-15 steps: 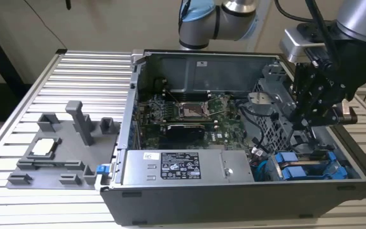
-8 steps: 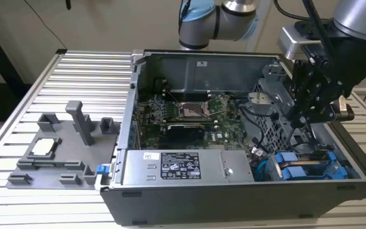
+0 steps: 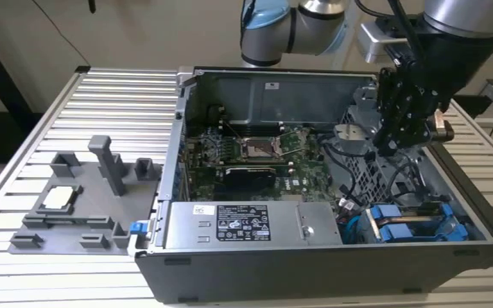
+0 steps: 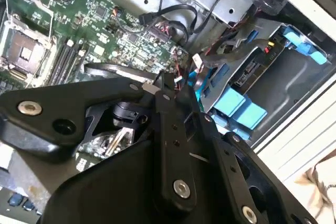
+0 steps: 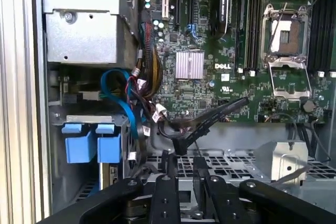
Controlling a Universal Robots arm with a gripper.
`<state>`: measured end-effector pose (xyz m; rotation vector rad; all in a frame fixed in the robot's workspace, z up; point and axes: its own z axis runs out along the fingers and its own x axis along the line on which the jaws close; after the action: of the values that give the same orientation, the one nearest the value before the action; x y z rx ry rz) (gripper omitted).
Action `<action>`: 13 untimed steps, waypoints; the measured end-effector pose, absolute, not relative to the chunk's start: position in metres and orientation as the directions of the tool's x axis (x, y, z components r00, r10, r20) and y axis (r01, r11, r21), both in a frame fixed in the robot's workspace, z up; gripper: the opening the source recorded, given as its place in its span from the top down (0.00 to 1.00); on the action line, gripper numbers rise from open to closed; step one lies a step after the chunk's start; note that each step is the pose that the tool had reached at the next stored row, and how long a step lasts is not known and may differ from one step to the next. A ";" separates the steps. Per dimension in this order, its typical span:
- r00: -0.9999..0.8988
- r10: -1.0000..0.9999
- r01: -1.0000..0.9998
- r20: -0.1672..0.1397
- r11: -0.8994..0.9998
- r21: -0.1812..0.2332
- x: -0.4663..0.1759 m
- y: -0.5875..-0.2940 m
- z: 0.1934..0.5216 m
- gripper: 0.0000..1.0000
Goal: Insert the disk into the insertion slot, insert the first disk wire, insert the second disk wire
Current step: 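Insert the first disk wire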
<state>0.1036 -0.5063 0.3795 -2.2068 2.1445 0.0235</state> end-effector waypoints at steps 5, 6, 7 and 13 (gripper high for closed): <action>0.122 -0.992 -0.992 0.028 -0.123 -0.028 0.088 -0.490 0.379 0.73; 0.136 -0.990 -0.990 0.045 -0.138 -0.026 0.088 -0.490 0.379 0.73; 0.145 -0.988 -0.989 0.055 -0.146 -0.024 0.087 -0.490 0.379 0.73; 0.181 -0.981 -0.983 0.072 -0.183 -0.023 0.081 -0.484 0.371 0.73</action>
<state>0.0811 -0.4845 0.3705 -2.4365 2.0254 -0.1111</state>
